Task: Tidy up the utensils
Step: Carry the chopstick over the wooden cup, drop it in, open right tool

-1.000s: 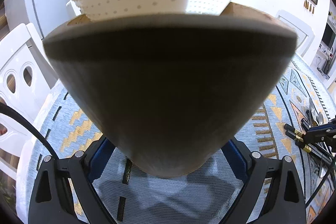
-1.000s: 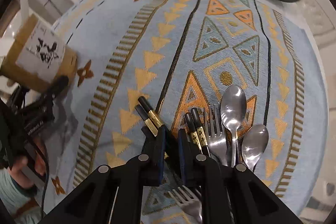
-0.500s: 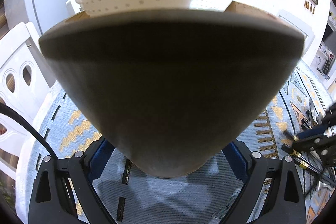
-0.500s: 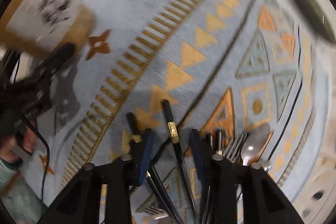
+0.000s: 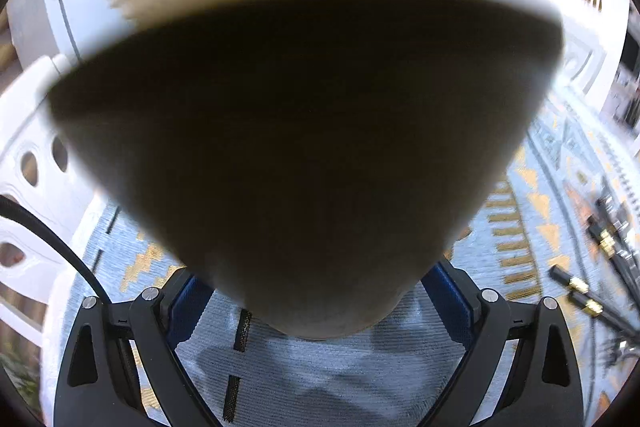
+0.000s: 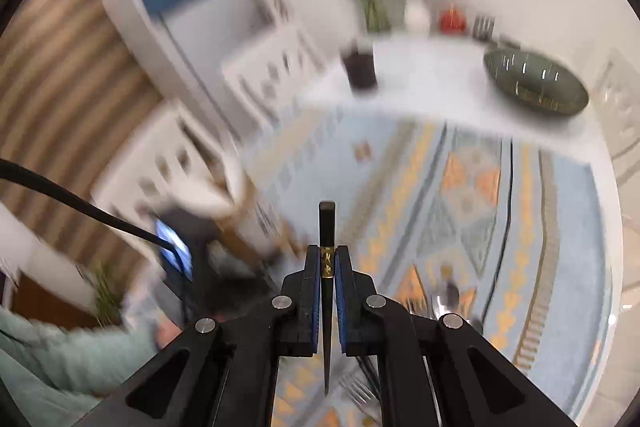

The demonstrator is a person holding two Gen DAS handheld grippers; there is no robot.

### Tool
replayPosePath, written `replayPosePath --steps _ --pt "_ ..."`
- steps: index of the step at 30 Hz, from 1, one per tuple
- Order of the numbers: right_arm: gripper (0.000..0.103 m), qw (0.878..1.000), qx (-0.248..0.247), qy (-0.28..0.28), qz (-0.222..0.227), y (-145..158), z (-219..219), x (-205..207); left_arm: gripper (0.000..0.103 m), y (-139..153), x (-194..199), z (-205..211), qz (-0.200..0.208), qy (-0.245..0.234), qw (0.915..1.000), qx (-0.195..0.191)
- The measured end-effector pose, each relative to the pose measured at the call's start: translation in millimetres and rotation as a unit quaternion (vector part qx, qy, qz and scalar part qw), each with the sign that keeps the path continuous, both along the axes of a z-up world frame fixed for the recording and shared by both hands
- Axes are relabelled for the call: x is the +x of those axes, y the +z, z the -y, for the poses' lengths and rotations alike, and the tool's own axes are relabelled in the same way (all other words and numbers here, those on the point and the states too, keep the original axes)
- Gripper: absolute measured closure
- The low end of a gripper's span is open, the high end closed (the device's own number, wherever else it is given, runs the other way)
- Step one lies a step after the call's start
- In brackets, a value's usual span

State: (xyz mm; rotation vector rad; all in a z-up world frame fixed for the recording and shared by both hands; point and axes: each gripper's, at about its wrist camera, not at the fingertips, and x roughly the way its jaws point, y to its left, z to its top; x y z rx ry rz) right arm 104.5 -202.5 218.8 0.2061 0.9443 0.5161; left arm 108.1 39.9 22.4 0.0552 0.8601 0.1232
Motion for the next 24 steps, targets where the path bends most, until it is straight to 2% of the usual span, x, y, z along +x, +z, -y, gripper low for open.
replayPosePath --steps 1,3,6,9,13,16,19,24 --pt "0.097 0.999 0.037 0.002 0.013 14.5 0.9 2.1 0.007 -0.4 0.7 0.1 0.001 0.0 1.0 0.002" --pt "0.097 0.997 0.067 0.001 0.042 33.6 -5.5 10.8 0.007 0.2 0.6 -1.9 0.001 0.001 1.0 -0.004" --pt "0.097 0.993 0.087 0.002 0.083 57.6 -29.7 30.5 0.008 0.5 -0.3 -3.2 0.003 0.0 1.0 -0.006" --pt "0.097 0.991 0.091 0.015 0.102 79.2 -58.6 44.0 0.008 1.3 -0.7 -8.7 0.0 -0.002 0.9998 -0.019" --pt "0.097 0.991 0.059 0.041 0.113 80.1 -96.9 59.9 0.01 1.5 -11.8 -8.9 0.001 -0.001 0.9997 -0.025" --pt "0.097 0.991 0.045 0.05 0.118 74.8 -114.8 66.0 0.009 5.5 -20.0 -11.9 0.017 0.006 0.9996 -0.023" --pt "0.097 0.99 0.045 0.055 0.124 73.1 -120.7 67.1 0.009 6.0 -24.2 -14.3 0.018 0.009 0.9995 -0.026" --pt "0.097 0.987 0.06 0.054 0.137 85.2 -123.8 69.5 0.009 5.1 -36.1 -7.5 0.016 0.012 0.9998 0.002"
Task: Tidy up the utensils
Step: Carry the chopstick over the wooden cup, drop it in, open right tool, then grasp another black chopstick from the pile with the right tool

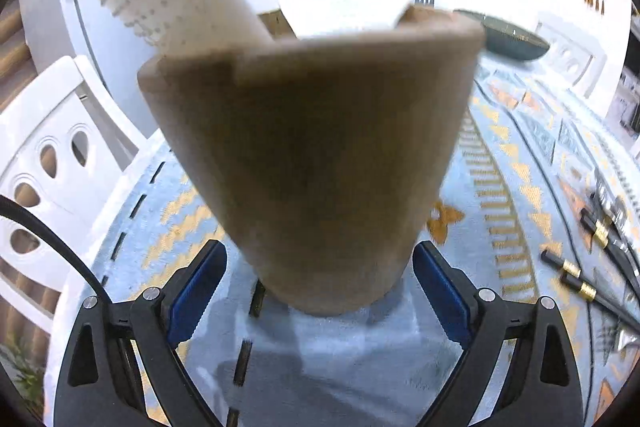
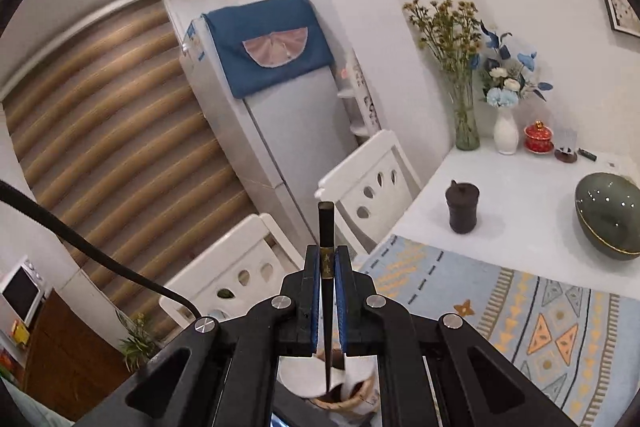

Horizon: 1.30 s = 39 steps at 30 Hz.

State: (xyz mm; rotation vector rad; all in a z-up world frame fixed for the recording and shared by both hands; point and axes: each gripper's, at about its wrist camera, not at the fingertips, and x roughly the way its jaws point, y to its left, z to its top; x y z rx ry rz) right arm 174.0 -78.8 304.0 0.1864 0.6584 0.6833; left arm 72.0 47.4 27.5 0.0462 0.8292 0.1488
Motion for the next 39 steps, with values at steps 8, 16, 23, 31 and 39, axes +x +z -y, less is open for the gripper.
replayPosePath --steps 8,16,23,31,39 --pt "0.097 0.999 -0.028 0.005 -0.017 -21.7 -15.7 0.9 0.009 5.1 -6.4 8.5 0.017 0.006 0.9998 0.002" --pt "0.092 0.995 -0.061 0.02 -0.077 -55.2 -22.2 2.0 0.009 3.7 6.0 2.6 0.009 -0.002 0.9999 0.004" --pt "0.053 0.991 0.018 0.002 -0.131 -46.4 26.7 5.1 0.008 -1.0 7.6 3.5 -0.001 0.0 1.0 0.003" --pt "0.033 0.985 0.083 -0.077 -0.129 -47.6 104.3 -25.4 0.008 -2.2 12.6 7.3 -0.001 0.0 1.0 0.001" --pt "0.032 0.942 -0.019 -0.14 -0.304 -164.1 142.5 -80.5 0.008 -4.7 11.7 -0.6 -0.001 0.0 1.0 -0.01"
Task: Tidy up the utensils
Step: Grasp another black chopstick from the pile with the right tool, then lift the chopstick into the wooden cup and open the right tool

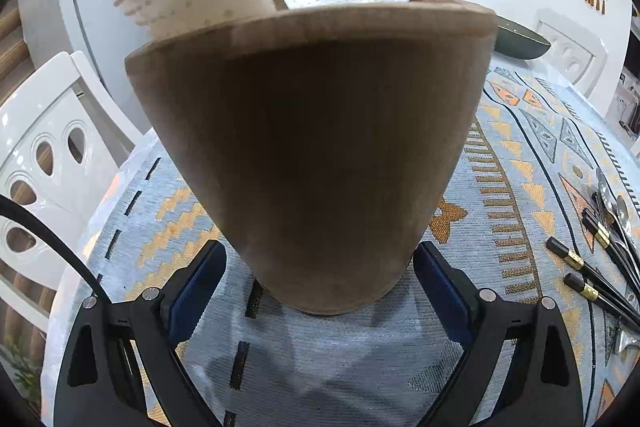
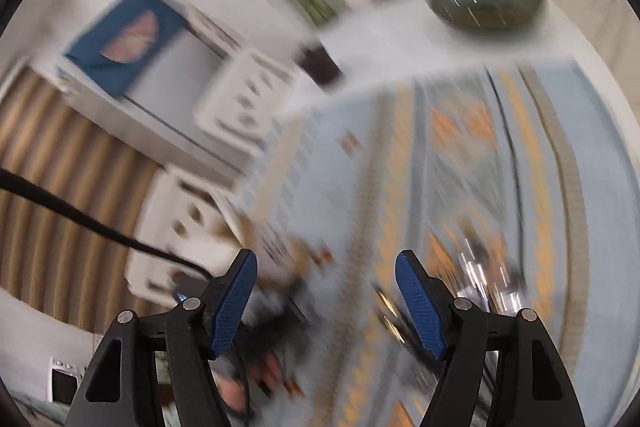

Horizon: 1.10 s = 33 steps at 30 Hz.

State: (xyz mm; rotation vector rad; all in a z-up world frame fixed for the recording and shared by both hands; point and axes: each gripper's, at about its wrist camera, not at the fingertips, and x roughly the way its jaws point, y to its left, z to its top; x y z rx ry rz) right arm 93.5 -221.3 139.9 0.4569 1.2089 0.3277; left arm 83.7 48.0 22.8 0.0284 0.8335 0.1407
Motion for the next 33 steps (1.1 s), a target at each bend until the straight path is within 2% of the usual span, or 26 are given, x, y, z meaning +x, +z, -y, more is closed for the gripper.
replayPosePath --steps 2,3,4,5,7,9,12,15,18,20,21,23,25,28,30,33 --pt "0.033 0.995 -0.071 0.035 -0.053 -26.7 -12.4 -5.3 0.008 -0.9 0.5 -2.9 -0.002 0.0 1.0 -0.002" --pt "0.037 0.988 -0.127 0.057 -0.074 -41.4 -22.2 -5.0 0.008 -0.5 0.6 -4.7 -0.002 0.0 1.0 -0.002" --pt "0.05 0.981 -0.16 0.073 -0.082 -51.7 -28.7 -4.0 0.008 -1.0 0.9 -4.8 -0.002 0.0 1.0 -0.001" --pt "0.056 0.975 -0.18 0.093 -0.095 -65.4 -36.4 0.5 0.008 1.4 1.2 -2.8 -0.002 0.0 1.0 0.001" --pt "0.072 0.976 -0.157 0.106 -0.112 -82.4 -44.6 12.8 0.008 0.9 1.9 -3.0 -0.002 0.0 1.0 0.003" --pt "0.075 0.973 -0.16 0.118 -0.113 -91.3 -53.6 25.2 0.008 1.5 2.0 -1.8 -0.002 0.001 1.0 0.003" --pt "0.077 0.961 -0.212 0.142 -0.104 -99.7 -66.8 37.9 0.008 1.3 2.3 -1.0 -0.002 0.001 1.0 0.004" --pt "0.08 0.951 -0.221 0.17 -0.131 -120.5 -76.4 49.1 0.007 1.0 2.7 -0.9 -0.003 0.002 1.0 0.005" --pt "0.079 0.936 -0.259 0.207 -0.118 -124.8 -90.1 51.0 0.007 -0.9 4.6 0.4 -0.007 0.001 0.9999 0.011" --pt "0.082 0.936 -0.266 0.204 -0.108 -123.8 -92.7 50.3 0.007 -1.4 5.4 1.1 -0.009 0.001 0.9999 0.011" --pt "0.092 0.935 -0.272 0.204 -0.099 -121.2 -92.1 48.6 0.007 -1.5 5.5 1.9 -0.009 0.001 0.9999 0.011" --pt "0.092 0.938 -0.267 0.2 -0.088 -115.7 -91.6 42.9 0.007 -2.5 6.9 3.9 -0.009 0.001 0.9999 0.012" --pt "0.092 0.949 -0.248 0.177 -0.079 -99.0 -79.6 37.6 0.007 -3.1 6.5 4.1 -0.009 0.001 0.9999 0.01" --pt "0.092 0.964 -0.218 0.149 -0.032 -51.4 -53.2 28.6 0.007 -1.1 5.6 5.5 -0.006 0.001 0.9999 0.01" --pt "0.093 0.969 -0.213 0.127 -0.008 -22.7 -39.6 22.8 0.007 -0.8 4.2 5.0 -0.002 0.001 1.0 0.008" --pt "0.093 0.977 -0.2 0.063 0.028 26.1 -11.9 10.1 0.007 -1.0 1.8 2.4 -0.001 0.002 1.0 0.002"
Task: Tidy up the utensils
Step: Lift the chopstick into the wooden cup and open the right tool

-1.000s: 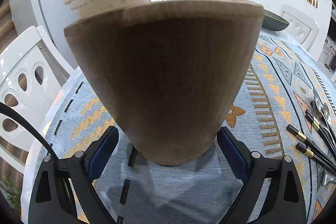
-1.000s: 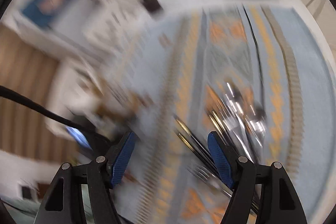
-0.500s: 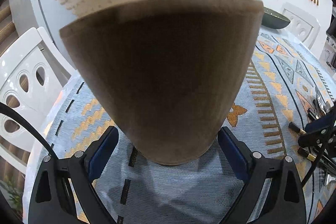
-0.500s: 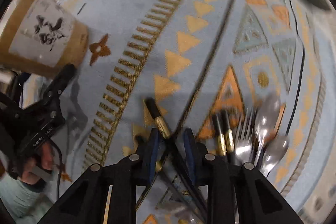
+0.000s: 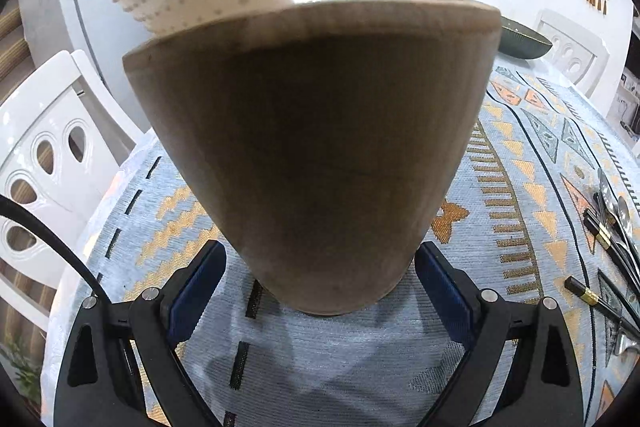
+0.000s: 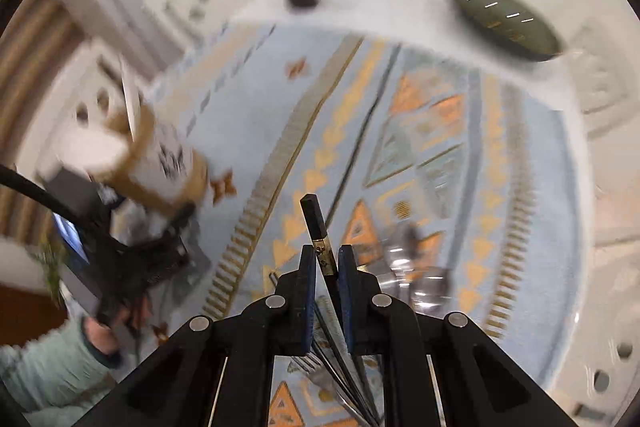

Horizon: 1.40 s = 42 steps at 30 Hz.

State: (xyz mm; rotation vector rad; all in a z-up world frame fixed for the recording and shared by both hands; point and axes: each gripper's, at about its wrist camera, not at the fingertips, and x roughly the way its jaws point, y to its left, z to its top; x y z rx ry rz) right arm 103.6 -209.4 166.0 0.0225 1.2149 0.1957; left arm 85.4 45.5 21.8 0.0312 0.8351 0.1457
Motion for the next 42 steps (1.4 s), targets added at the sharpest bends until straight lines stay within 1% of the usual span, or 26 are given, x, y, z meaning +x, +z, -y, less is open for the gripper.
replayPosePath --steps 2,4,6,7,9,10,12,14,18,21,25,28,34,36,38,42 --pt "0.093 0.999 0.032 -0.028 0.027 23.6 15.7 -1.4 0.007 0.2 -1.1 -0.1 0.002 -0.001 1.0 -0.001" --pt "0.097 0.994 0.076 -0.054 0.056 49.8 25.5 -4.3 0.007 0.8 -2.1 -1.6 0.006 -0.001 1.0 -0.003" --pt "0.097 0.989 0.11 -0.065 0.08 68.9 17.7 2.2 0.008 0.3 -3.1 -1.7 0.006 -0.004 1.0 -0.003" --pt "0.097 0.985 0.124 -0.069 0.101 84.9 14.2 3.3 0.008 -0.2 -3.6 -1.4 0.006 -0.005 1.0 -0.003" --pt "0.097 0.979 0.141 -0.066 0.13 105.1 9.0 8.3 0.008 0.8 -6.6 -0.9 0.008 -0.007 0.9999 -0.001" --pt "0.097 0.975 0.155 -0.06 0.15 116.8 1.2 13.1 0.008 1.1 -7.5 -0.6 0.008 -0.008 0.9999 -0.001" --pt "0.097 0.969 0.174 -0.046 0.167 129.9 -13.8 21.4 0.008 0.5 -8.8 -1.2 0.008 -0.007 0.9999 -0.002" --pt "0.097 0.965 0.19 -0.028 0.176 141.6 -31.0 28.4 0.008 0.5 -9.6 -1.6 0.007 -0.006 1.0 -0.003" --pt "0.097 0.966 0.191 0.005 0.175 151.7 -62.7 44.2 0.008 1.8 -8.3 -0.7 0.008 -0.008 0.9999 -0.003" --pt "0.097 0.966 0.188 0.024 0.175 153.4 -80.9 47.0 0.008 1.6 -8.5 -1.6 0.008 -0.007 0.9999 -0.003" --pt "0.097 0.965 0.18 0.034 0.185 164.0 -86.7 38.4 0.008 2.9 -7.3 -4.7 0.007 -0.007 0.9999 -0.005" --pt "0.097 0.963 0.171 0.034 0.205 175.1 -86.5 32.3 0.008 3.8 -6.2 -4.4 0.006 -0.009 0.9999 -0.005" --pt "0.097 0.955 0.177 0.039 0.234 198.1 -80.4 17.1 0.008 4.0 -5.7 -5.0 0.005 -0.011 0.9999 -0.006" --pt "0.097 0.954 0.18 0.044 0.237 203.1 -81.2 13.6 0.008 3.8 -5.5 -4.9 0.005 -0.011 0.9999 -0.006" --pt "0.097 0.954 0.179 0.047 0.237 204.2 -84.7 12.8 0.008 3.8 -5.4 -4.9 0.005 -0.011 0.9999 -0.007" --pt "0.097 0.956 0.178 0.056 0.225 195.8 -94.8 16.4 0.008 3.8 -5.7 -5.7 0.006 -0.01 0.9999 -0.008"
